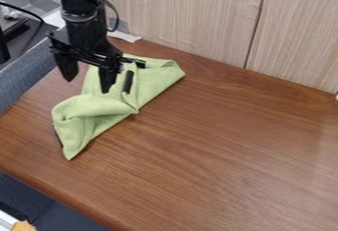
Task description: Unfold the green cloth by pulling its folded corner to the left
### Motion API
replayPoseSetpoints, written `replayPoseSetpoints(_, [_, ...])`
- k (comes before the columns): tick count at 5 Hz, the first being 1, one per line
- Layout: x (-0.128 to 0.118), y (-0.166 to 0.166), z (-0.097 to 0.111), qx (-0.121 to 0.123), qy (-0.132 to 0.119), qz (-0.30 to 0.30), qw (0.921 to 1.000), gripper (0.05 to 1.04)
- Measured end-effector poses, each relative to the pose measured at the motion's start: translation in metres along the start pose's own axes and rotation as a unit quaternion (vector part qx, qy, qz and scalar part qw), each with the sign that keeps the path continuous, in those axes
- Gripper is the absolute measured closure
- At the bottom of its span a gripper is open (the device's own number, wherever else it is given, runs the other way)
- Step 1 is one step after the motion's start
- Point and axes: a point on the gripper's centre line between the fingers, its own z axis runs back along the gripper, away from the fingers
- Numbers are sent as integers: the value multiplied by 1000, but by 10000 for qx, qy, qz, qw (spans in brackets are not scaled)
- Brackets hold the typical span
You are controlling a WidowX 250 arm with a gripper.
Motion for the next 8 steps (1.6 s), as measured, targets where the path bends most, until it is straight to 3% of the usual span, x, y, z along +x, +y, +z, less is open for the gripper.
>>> replayPoseSetpoints(2, [37,-16,-31,-444,-100,-325,9984,84])
replayPoseSetpoints(3, [47,-24,-46,-645,-103,-429,9969,134])
replayPoseSetpoints(4, [47,-30,-59,-629,68,-483,9968,309])
replayPoseSetpoints(6, [48,-30,-62,-495,157,-461,9976,864])
replayPoseSetpoints(7, [48,-29,-62,-484,160,-449,9977,1000])
replayPoseSetpoints(8, [48,-29,-62,-489,150,-482,9975,1029])
